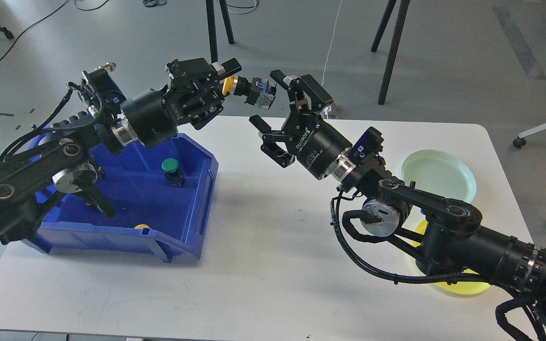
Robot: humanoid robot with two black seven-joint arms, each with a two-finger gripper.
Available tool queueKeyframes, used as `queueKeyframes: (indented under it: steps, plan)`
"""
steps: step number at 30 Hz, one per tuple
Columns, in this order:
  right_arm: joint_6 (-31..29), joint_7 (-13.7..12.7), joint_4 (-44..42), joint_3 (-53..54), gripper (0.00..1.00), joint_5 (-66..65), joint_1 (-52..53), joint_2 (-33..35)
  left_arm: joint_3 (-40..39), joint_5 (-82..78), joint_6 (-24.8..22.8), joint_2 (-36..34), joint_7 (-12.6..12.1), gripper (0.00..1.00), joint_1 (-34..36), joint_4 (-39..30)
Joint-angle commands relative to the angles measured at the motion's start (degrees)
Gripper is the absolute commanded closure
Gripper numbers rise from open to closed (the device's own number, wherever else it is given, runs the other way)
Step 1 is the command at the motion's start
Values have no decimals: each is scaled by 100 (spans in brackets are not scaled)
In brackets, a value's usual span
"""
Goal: Pass button and place on color plate
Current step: 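Bring the right gripper to the left gripper and grasp the button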
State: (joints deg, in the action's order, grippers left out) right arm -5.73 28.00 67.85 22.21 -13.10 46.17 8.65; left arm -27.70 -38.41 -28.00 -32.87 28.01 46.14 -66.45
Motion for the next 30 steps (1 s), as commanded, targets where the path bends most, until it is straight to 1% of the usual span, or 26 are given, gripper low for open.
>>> queueKeyframes:
  steps: [1,8,12,13,15,16,20,22,24,25,26,28,30]
  plan:
    - [2,0,9,-6,3,9,24,-39,1,0,0,0,-1,93,9,0]
    - [-7,0,61,-15,8,27,32,-39,1,9,0,0,-1,93,0,9]
    - [-7,0,79,-6,20,18,33,-31,1,9,0,0,-1,93,0,35]
    - [-7,0,79,-14,24,18,33,-31,1,9,0,0,-1,93,0,35]
    - [-16,0,79,-6,36,1,33,-31,-8,9,0,0,-1,93,9,44]
    - [-16,0,79,3,40,0,33,-31,-8,9,0,0,-1,93,0,36]
    - [-16,0,88,3,51,-17,33,-22,1,53,0,-35,-1,93,-26,88]
    - [-25,0,97,3,59,-26,33,-13,1,70,0,-35,-1,93,-79,115]
    - [-42,0,105,-6,73,-43,33,5,-8,88,0,-35,-1,93,-79,115]
    - [-34,0,105,-6,83,-61,41,-4,-8,88,0,-35,-1,93,-79,115]
    - [-7,0,97,3,89,-61,50,-4,-8,79,0,-35,-1,92,-79,115]
    - [-7,0,97,12,95,-52,59,5,1,79,0,-44,-1,92,-79,123]
    - [-7,0,105,12,97,-52,59,13,1,79,0,-44,-1,92,-79,115]
